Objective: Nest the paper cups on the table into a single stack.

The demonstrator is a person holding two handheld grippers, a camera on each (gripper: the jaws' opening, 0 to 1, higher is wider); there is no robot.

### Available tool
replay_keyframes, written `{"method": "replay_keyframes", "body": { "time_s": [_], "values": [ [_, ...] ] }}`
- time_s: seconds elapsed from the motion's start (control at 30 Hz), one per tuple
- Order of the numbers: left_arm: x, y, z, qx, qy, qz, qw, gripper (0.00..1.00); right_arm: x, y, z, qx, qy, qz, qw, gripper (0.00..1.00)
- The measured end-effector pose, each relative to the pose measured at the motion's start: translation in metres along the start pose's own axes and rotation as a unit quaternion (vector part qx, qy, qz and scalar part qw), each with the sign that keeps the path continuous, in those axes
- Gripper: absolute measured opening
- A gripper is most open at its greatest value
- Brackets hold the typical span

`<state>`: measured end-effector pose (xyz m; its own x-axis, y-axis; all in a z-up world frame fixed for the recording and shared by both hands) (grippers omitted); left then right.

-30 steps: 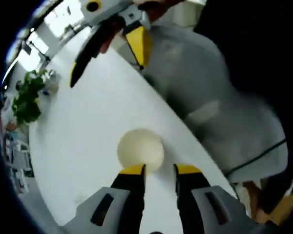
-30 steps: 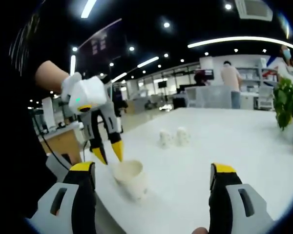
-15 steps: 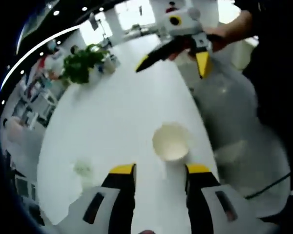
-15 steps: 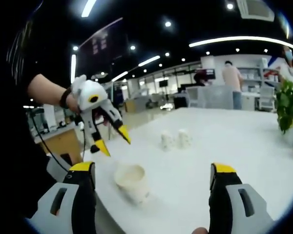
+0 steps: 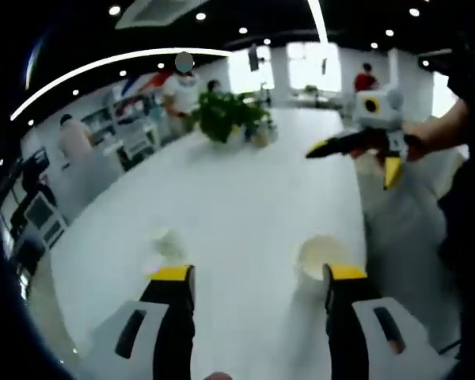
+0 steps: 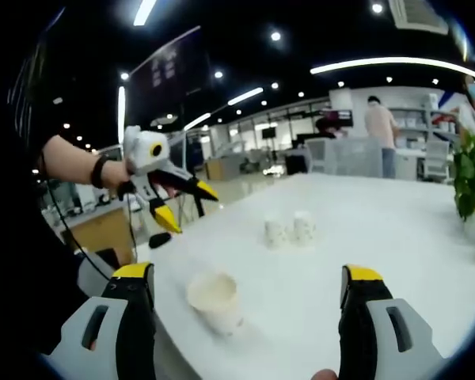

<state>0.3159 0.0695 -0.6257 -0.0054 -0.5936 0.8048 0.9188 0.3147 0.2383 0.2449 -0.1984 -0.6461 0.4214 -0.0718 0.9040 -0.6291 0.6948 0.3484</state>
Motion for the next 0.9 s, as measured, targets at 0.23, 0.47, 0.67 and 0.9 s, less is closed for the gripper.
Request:
{"method": "replay_keyframes", "body": {
  "time_s": [0.23,0.47,0.67,0.9],
  "values": [
    [0.0,0.003,0.007,0.038,-0.025,0.031,0.9985,0.78,0.022,-0.003,-0.023,0.011,-0.004,-0.001,0.9999,0.95],
    [-0.006,0.004,0.012,0.058,-0.03,0.05,0.9966,0.87,0.04,-0.004,-0.042,0.03,0.014,0.025,0.9992,0.95],
    [-0.013,0.01,0.02,0.098,-0.04,0.06,0.9926,0.99,0.052,-0.016,-0.07,0.043,0.042,0.047,0.9971,0.94],
    [-0.021,0.01,0.017,0.111,-0.041,0.084,0.9895,0.99,0.062,-0.031,-0.132,0.059,0.073,0.082,0.9922,0.92]
  ]
}}
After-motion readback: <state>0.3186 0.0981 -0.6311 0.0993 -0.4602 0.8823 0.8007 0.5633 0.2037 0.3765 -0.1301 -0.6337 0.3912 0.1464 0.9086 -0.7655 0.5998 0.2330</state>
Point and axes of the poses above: the point that each gripper's makers call its tool centre point, and the gripper's own axes: z roughly backward along the fingers, y roughly to its left, x roughly out of its top, the point moved 8 cm from there along z, roughly backward along the fingers, and after that the axes turned 11 degrees about -z, right-handed, at the moved point
